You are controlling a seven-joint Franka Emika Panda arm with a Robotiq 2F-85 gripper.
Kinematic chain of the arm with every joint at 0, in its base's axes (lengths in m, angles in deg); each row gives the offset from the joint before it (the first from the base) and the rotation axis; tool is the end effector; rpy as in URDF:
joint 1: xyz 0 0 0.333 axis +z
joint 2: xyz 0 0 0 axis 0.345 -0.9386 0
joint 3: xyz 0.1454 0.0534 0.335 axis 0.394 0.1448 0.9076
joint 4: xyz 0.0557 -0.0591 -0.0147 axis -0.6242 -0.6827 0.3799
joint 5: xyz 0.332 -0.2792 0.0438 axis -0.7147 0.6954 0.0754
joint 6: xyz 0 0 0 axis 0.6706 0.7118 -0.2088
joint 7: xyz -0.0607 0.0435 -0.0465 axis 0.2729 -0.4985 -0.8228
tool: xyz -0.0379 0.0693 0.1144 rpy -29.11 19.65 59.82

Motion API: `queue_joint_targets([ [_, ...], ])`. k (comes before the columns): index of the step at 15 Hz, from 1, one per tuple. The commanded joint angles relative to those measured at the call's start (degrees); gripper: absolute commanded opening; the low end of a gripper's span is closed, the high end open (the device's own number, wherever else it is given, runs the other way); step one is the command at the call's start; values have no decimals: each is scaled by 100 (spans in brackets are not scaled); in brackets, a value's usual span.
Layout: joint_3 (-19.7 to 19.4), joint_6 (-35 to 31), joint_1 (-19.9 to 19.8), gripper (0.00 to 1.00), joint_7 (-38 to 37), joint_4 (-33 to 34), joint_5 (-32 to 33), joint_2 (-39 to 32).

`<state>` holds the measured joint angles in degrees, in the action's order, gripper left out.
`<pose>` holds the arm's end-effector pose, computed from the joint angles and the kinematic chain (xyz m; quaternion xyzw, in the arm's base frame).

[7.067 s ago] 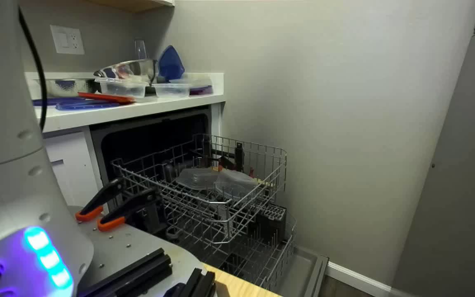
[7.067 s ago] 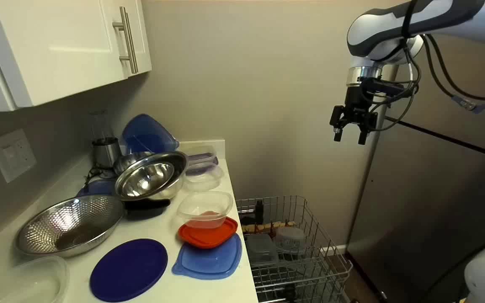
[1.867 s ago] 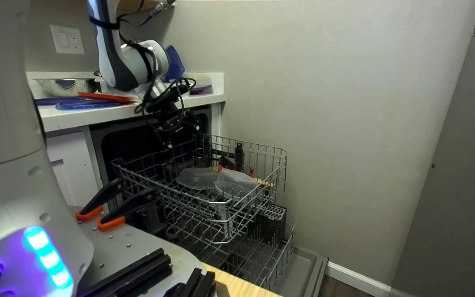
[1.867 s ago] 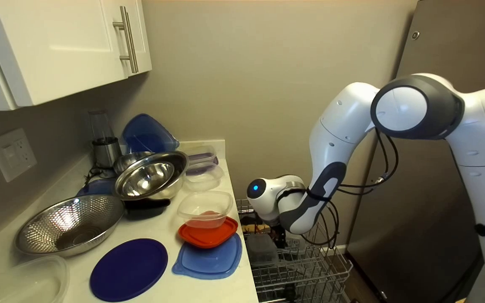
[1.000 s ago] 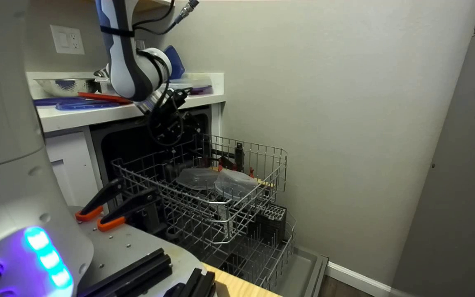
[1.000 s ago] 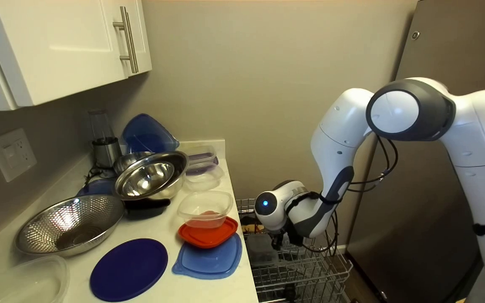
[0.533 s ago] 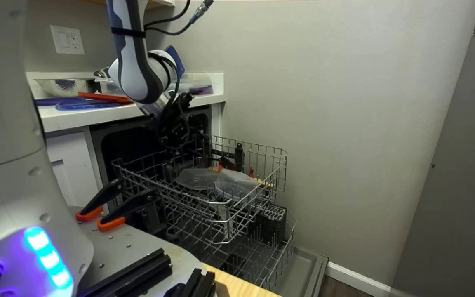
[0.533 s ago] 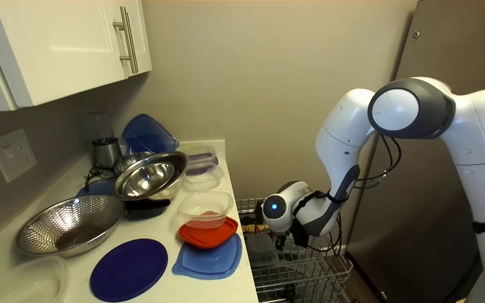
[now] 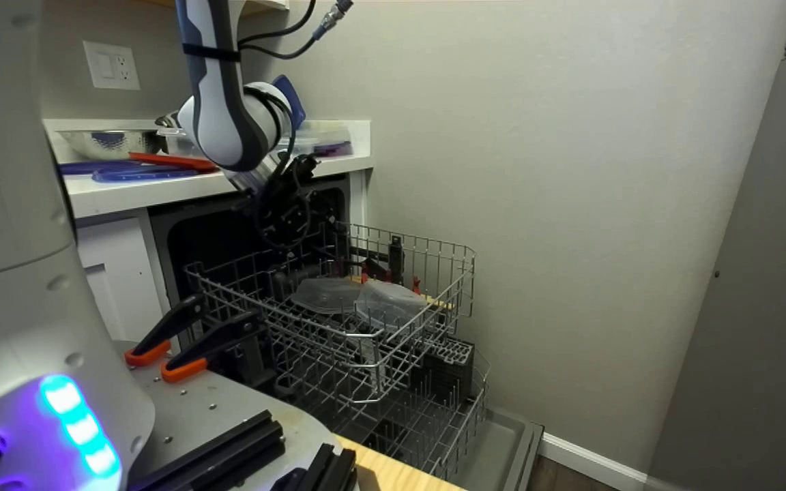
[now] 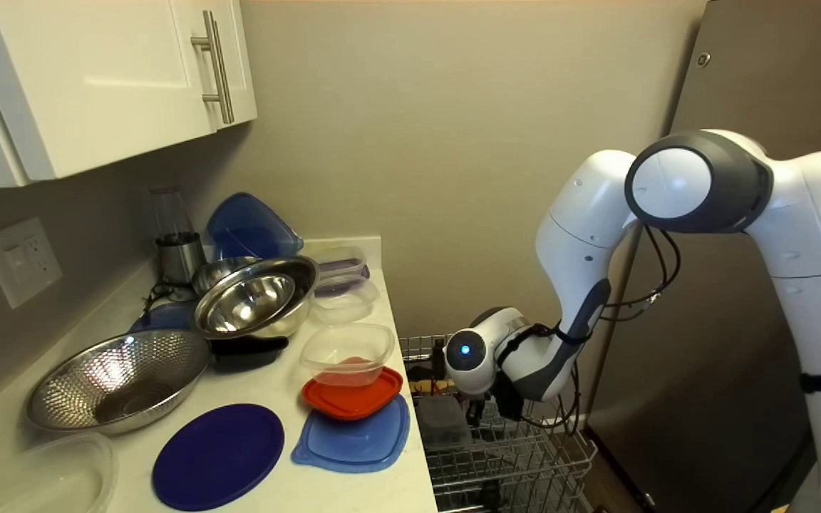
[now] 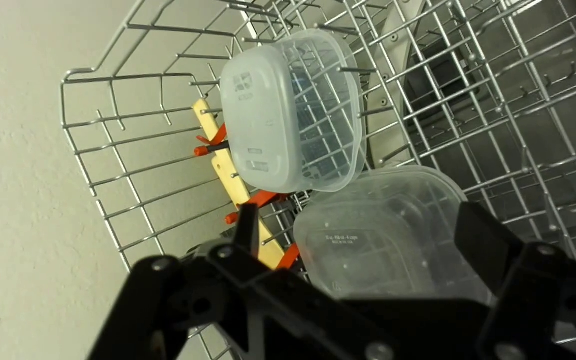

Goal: Remove the left bowl out of the dishwasher

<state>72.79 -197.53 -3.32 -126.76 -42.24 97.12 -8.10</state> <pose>0.5115 0.2346 0.0784 0.8579 0.4124 0.1316 0.2770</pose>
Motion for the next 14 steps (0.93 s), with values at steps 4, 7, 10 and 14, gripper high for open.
queue_joint_targets([
  [4, 243, 271, 70, 100, -358, 395, 581, -492],
  [7, 343, 382, 121, 100, -201, 740, 719, -886],
  [10, 351, 668, 240, 100, -239, 1016, 1187, -1216],
  [14, 454, 873, 176, 100, -269, 1209, 1772, -1577],
])
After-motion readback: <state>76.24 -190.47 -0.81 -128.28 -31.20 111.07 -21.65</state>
